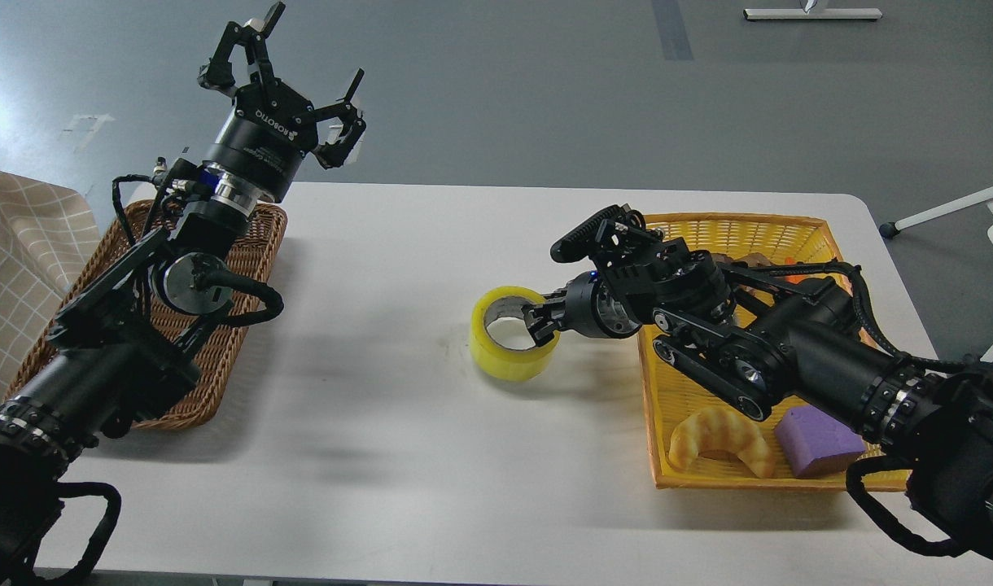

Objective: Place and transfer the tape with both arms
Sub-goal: 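Lower the tape roll onto the table and release it, then withdraw the right gripper up and away from the tape, then reach the left gripper toward the tape roll on the table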

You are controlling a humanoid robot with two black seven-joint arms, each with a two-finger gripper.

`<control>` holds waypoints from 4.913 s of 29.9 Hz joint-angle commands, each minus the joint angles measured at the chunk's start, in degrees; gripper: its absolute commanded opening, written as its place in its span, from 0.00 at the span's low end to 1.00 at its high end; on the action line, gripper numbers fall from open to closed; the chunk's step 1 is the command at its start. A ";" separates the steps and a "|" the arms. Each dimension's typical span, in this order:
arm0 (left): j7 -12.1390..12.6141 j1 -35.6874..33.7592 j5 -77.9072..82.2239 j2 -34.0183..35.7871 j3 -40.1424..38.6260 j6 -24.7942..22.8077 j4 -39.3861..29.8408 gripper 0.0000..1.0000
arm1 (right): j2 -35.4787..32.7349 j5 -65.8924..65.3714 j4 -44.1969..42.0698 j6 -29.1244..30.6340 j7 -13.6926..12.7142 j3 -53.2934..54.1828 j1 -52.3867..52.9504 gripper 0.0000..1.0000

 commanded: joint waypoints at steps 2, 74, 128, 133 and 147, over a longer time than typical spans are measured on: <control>-0.01 0.01 0.00 0.00 0.04 0.00 0.00 0.98 | 0.00 0.00 0.00 0.00 0.00 0.00 -0.66 0.07; -0.01 -0.43 0.00 3.61 -0.04 0.00 0.62 0.98 | -20.57 44.97 30.59 0.00 0.18 50.09 -12.79 1.00; -1.42 -5.26 43.04 6.24 -0.05 0.00 -1.22 0.98 | -22.24 94.22 17.14 0.00 -0.17 69.52 -29.31 1.00; -1.42 -5.01 54.55 6.42 0.13 4.43 -6.31 0.98 | -22.24 94.31 17.14 0.00 0.18 69.70 -30.36 1.00; -1.42 -5.62 90.50 6.33 8.03 11.03 -14.32 0.98 | -22.06 94.31 16.44 0.00 2.29 71.81 -34.50 1.00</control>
